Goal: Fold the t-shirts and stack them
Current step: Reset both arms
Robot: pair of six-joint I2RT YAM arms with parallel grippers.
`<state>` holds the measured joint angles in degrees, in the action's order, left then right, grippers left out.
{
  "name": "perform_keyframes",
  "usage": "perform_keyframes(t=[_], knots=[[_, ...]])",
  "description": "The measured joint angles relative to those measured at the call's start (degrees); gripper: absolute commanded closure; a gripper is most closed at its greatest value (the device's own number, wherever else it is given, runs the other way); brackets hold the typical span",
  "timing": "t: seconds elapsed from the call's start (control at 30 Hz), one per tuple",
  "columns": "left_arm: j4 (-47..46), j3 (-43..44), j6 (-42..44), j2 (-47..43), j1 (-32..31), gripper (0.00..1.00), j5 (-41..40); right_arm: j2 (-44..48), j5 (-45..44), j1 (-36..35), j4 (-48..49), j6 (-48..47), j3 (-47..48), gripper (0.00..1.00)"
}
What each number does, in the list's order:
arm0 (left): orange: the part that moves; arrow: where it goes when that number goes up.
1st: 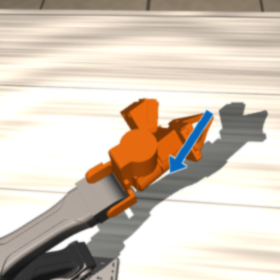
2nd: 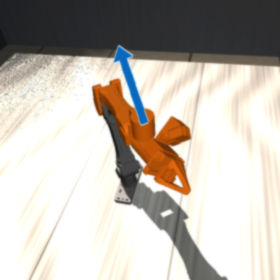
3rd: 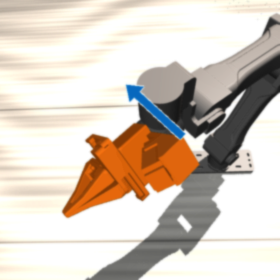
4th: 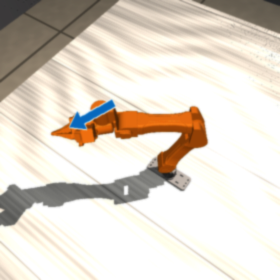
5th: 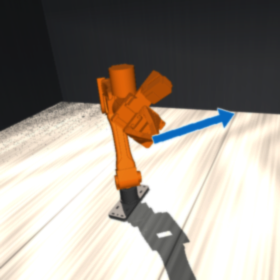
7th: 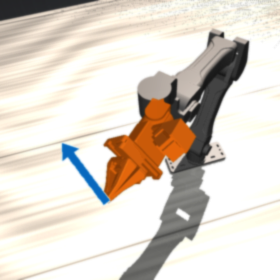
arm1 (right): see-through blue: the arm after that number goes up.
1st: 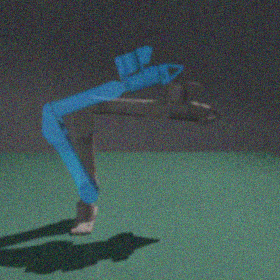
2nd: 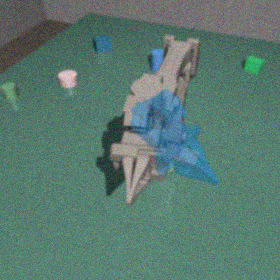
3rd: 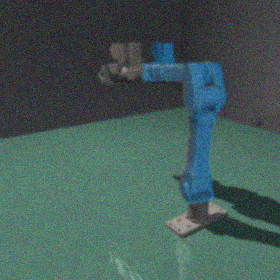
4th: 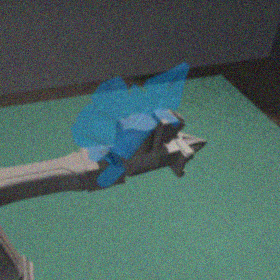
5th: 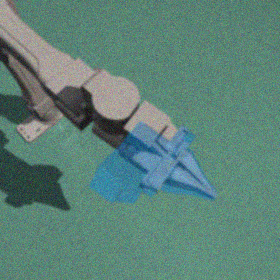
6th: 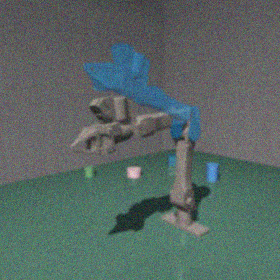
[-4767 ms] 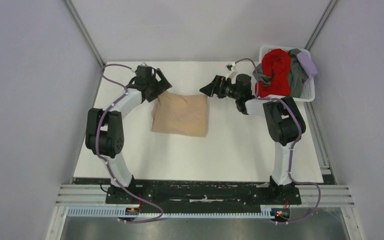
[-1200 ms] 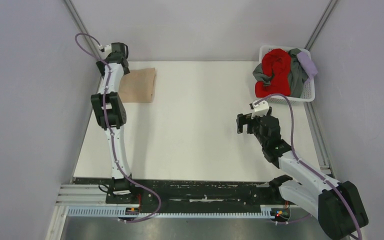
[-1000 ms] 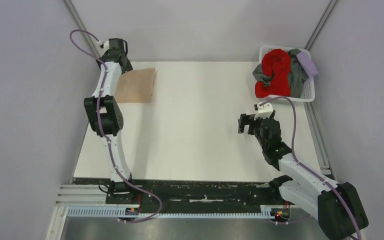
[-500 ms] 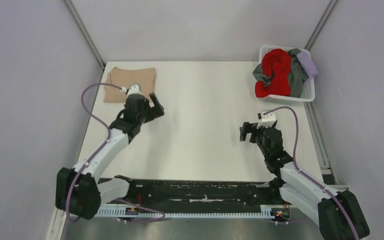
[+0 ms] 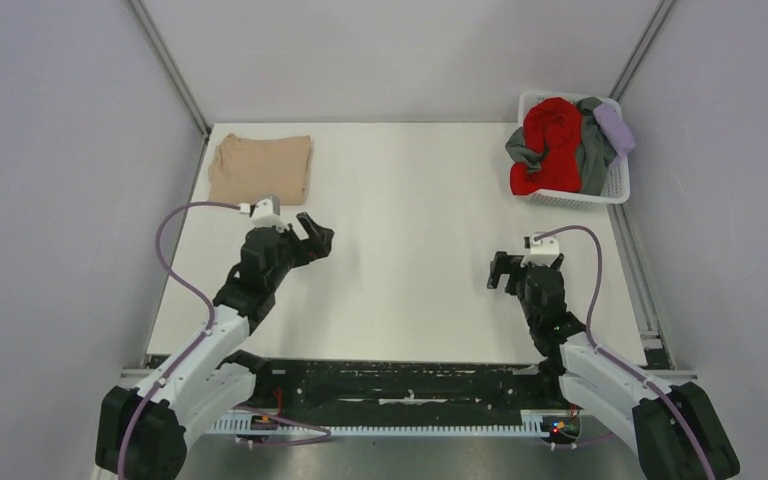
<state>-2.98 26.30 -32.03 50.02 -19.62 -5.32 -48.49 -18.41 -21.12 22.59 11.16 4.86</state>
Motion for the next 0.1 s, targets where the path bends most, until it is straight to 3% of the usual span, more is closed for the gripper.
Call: perform_keyframes(t=[0.1], knots=[[-0.31,0.0,0.07,-0.07,0.0,0.0,-0.02,0.04,-0.79,0.0,0.11,0.04,-0.02,0.02]])
